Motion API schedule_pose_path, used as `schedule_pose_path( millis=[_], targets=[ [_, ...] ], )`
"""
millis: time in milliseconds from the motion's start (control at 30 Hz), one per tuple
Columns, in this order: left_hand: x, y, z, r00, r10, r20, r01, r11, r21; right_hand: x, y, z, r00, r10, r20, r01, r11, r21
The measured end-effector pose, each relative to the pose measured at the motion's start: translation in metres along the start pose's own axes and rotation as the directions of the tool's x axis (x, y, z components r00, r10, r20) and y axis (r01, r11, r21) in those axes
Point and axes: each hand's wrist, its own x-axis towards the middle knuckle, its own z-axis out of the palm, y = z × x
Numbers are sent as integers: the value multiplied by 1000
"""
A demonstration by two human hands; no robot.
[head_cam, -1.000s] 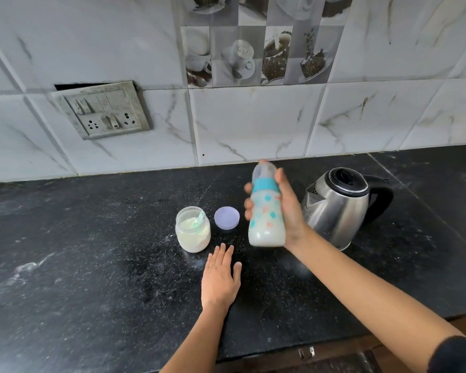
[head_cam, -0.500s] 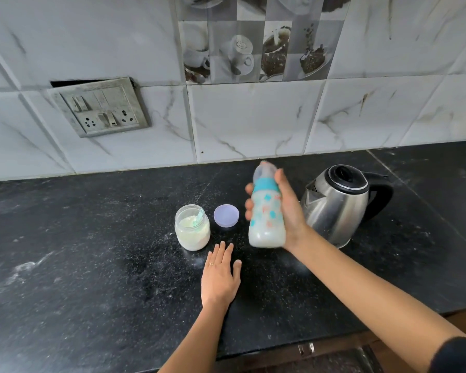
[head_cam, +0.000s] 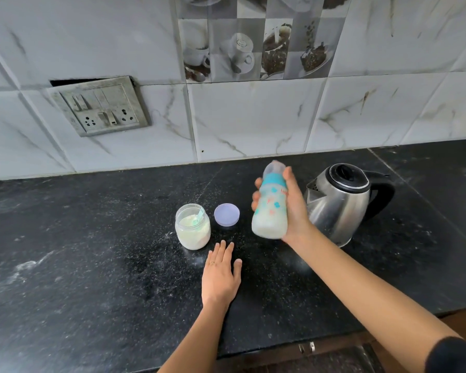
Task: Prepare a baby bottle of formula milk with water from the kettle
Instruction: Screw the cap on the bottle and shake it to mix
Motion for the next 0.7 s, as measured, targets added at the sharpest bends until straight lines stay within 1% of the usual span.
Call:
schedule_pose_path(
  millis=[67,133,200,233,333,367,400,433,533,567,633,700],
  targets=[
    [0,0,0,1000,-4,-2,4,1000,-3,4,-5,-1,1000,-1,-22,2,999,48],
    [0,0,-1,1000,-5,5,5,1000,-6,0,2,-5,998,26,49,-24,999,-36],
    [0,0,0,1000,-3,9,3,1000,-3,-8,9,-5,993,25,120,-6,987,-162],
    [0,0,0,1000,-2,5,3,1000,-4,-9,6,-3,992,21,126,0,986,-166],
    [0,1,0,1000,-2,-2,2,1000,-13,4,-13,6,997,-42,60,41,999,24],
    [0,1,0,1000,-1,-3,1,1000,-10,8,-18,5,997,-66,31,64,996,65],
    [-1,1,-1,1000,-1,-5,1,1000,-7,9,-20,4,997,-69,18,68,995,70],
    [-1,1,-1,1000,-1,-6,1,1000,-7,8,-17,0,998,-55,33,54,998,32],
    [-1,1,-1,1000,-6,-7,5,1000,-6,-5,3,-10,989,22,149,3,986,-169],
    [-1,1,-1,1000,-5,-11,5,1000,-5,-7,4,-9,986,27,162,3,983,-184],
    [-1,2,0,1000,-4,-14,4,1000,-2,-1,-5,-4,994,2,108,6,998,-69],
    [-1,1,1,1000,-9,-10,8,1000,-1,7,-17,0,999,-47,22,46,999,26]
  ],
)
